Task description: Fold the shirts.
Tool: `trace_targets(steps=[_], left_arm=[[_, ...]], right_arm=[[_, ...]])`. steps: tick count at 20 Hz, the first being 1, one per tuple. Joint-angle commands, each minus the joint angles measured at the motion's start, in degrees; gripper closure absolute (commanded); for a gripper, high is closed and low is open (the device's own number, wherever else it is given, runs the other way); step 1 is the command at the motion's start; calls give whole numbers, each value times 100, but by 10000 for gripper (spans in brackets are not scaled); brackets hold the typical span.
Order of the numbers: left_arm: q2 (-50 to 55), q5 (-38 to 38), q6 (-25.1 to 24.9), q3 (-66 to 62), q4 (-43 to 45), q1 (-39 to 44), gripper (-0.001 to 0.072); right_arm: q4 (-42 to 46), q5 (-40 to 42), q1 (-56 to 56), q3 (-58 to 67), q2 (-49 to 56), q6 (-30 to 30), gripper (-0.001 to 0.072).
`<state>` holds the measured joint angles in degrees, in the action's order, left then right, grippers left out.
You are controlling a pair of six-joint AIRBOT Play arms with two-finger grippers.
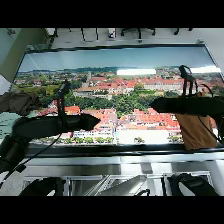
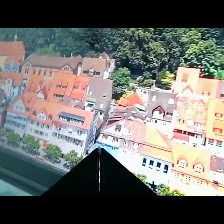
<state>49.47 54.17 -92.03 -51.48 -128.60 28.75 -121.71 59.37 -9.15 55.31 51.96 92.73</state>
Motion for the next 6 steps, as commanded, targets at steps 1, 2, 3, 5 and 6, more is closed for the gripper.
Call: trace_targets(steps=[1,2,3,5,6], left_arm=[[260,-376,52,146,4,509,692],[319,-387,52,146,4,555,691],[376,-389,55,146,2,588,691],[422,-387,55,146,2,597,691],[420,-398,55,146,4,597,691]], right_arm=[[7,-179,-358,-118,-81,17,692],[0,-177,-356,-118,-81,15,692],[2,-179,-356,-118,-81,17,693],[0,-179,-356,-118,-79,17,692],[2,-179,-356,-118,-79,17,692]])
